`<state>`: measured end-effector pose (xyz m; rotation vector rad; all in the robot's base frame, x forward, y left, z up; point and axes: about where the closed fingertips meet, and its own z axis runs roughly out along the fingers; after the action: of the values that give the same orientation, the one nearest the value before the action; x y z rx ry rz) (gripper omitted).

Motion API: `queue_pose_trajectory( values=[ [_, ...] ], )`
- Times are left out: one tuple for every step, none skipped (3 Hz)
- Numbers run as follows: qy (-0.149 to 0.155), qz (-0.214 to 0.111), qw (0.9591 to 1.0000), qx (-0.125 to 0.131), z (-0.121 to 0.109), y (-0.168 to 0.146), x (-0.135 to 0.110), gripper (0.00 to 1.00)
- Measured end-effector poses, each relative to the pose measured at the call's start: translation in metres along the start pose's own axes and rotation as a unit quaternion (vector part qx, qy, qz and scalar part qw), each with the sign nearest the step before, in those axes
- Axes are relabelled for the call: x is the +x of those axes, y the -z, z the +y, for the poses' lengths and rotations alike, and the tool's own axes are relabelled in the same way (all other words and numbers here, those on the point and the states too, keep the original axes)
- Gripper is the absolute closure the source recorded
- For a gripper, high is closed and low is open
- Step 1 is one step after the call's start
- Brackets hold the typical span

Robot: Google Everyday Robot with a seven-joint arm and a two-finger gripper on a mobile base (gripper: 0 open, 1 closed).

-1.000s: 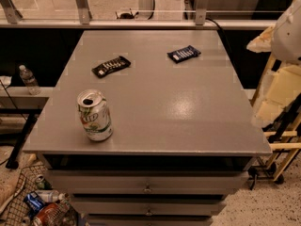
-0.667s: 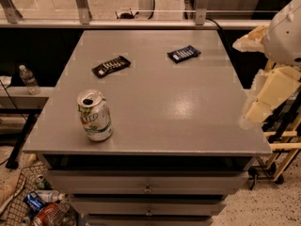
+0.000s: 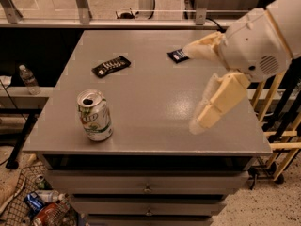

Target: Pick 7up can

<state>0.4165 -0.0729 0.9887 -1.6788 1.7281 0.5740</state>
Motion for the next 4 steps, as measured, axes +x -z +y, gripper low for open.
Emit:
queue_pose_trajectory(
  values=[
    [0.002, -0.069, 0.9959, -0.059, 0.008, -0.038, -0.034, 0.00],
    [0.002, -0.069, 0.9959, -0.059, 0.008, -0.038, -0.034, 0.00],
    [-0.003, -0.050, 0.9967, -0.064, 0.014, -0.061, -0.030, 0.00],
    [-0.009, -0.035, 0.9969, -0.070, 0.015, -0.097, -0.022, 0.00]
  ],
)
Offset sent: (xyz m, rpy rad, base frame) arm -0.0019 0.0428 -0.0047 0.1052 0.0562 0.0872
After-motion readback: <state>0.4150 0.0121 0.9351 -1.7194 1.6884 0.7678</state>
